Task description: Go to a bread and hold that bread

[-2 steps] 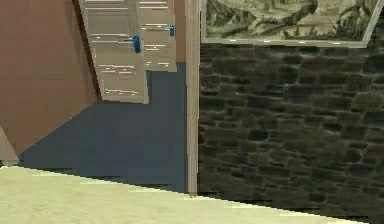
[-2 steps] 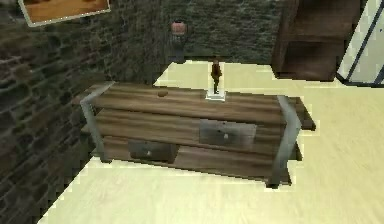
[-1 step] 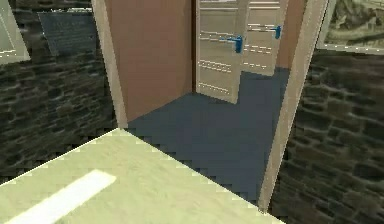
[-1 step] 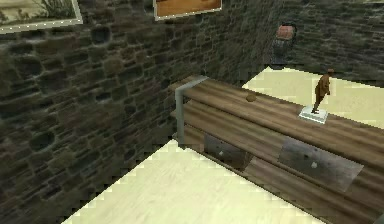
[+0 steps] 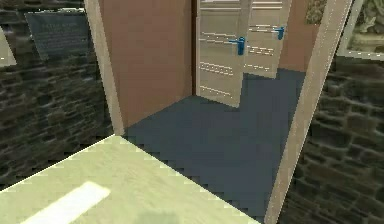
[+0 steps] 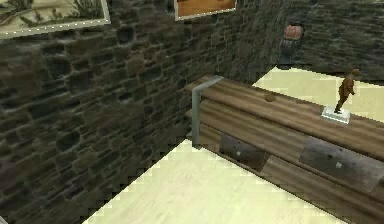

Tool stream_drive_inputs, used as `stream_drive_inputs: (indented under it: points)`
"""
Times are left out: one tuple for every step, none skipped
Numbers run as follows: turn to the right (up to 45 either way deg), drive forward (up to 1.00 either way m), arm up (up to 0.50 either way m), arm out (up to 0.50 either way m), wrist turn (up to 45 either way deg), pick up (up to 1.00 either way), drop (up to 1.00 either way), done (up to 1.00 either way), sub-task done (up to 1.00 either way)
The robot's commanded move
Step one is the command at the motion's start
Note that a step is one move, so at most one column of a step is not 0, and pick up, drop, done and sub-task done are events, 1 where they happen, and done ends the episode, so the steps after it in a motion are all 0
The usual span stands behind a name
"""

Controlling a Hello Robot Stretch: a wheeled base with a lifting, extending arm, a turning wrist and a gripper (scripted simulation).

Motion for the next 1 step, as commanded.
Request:
stream_drive_inputs:
  points:
    - [-45.0,0.0,0.0,0.0,0.0,0.0,0.0,0.0,0.0]
